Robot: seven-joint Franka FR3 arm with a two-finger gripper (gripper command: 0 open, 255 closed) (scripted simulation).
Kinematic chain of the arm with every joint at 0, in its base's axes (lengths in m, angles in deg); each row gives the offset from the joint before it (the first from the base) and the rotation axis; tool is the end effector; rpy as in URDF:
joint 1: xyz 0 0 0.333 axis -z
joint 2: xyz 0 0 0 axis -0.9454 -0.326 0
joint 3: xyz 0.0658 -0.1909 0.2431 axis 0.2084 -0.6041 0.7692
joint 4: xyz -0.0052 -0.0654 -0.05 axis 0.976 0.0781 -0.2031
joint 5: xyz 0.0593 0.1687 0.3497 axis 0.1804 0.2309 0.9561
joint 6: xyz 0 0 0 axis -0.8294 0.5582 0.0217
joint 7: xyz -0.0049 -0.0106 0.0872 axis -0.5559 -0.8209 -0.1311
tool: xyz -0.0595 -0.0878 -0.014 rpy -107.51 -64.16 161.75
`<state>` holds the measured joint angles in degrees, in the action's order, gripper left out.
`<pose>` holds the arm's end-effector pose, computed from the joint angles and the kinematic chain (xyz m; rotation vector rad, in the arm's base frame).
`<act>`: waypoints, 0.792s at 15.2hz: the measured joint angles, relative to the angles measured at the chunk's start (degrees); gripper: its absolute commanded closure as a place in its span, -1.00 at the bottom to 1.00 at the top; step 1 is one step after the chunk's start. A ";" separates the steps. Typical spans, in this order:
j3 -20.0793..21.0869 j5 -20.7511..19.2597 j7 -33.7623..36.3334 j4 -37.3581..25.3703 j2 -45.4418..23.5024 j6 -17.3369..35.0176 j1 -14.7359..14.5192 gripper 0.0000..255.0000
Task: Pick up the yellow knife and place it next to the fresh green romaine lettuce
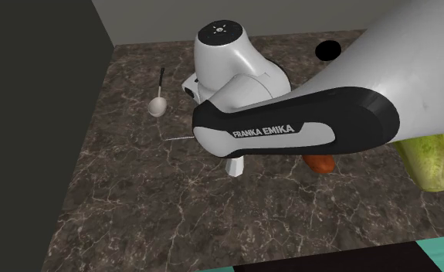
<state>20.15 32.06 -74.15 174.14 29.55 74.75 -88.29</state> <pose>0.5408 0.1851 0.3282 2.4406 1.7906 0.1365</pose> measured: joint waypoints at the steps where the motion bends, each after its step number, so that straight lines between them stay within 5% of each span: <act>1: 0.00 0.00 0.00 0.00 0.00 0.00 0.00 1.00; 12: 0.08 0.34 -0.38 -0.49 1.59 -2.05 0.04 1.00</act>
<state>20.23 32.41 -74.53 173.64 31.15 72.70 -88.25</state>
